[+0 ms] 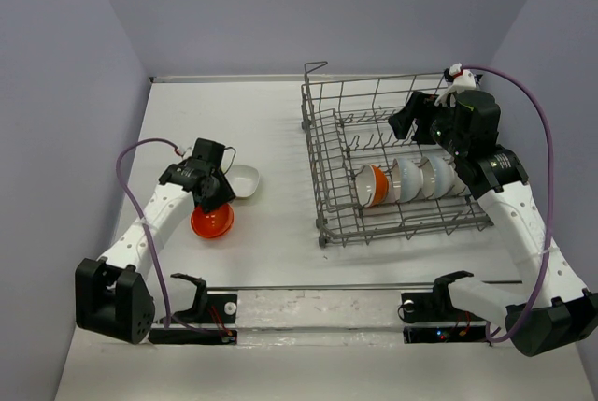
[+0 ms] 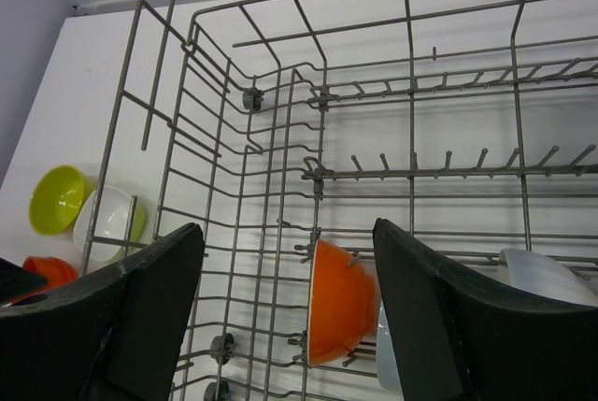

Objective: Load the bowls into the dish rack
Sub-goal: Pick up the bowl from the bowl.

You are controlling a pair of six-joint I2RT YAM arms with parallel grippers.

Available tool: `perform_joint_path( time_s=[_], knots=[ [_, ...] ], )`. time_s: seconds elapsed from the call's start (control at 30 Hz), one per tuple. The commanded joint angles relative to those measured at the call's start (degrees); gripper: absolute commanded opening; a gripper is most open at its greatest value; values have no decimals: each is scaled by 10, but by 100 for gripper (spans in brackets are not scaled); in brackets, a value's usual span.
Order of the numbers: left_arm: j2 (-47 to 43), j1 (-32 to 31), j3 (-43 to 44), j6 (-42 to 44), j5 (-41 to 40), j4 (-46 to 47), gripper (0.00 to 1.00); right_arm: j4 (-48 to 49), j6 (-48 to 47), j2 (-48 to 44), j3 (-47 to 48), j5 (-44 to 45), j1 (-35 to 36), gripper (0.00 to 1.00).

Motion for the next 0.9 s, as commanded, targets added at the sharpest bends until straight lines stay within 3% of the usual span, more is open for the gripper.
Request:
perform_joint_path(
  time_s=[0.0,0.37,0.5,0.57,0.63,0.87],
  knots=[
    [5,1,-11,7,-5,13,49,22,-9,-11,4,-11,5,79],
    [25,1,-19,9,-4,37,39,21,-9,-12,3,-11,5,79],
    [26,1,-17,8,-5,39,25,21,-9,-11,2,-11,5,79],
    [25,1,-14,9,-6,37,9,21,-9,-11,2,-12,5,79],
    [23,1,-7,10,-10,31,0,21,-10,-11,2,-12,5,79],
    [10,1,30,16,-22,1,0,21,-10,-9,1,-12,5,79]
  ],
)
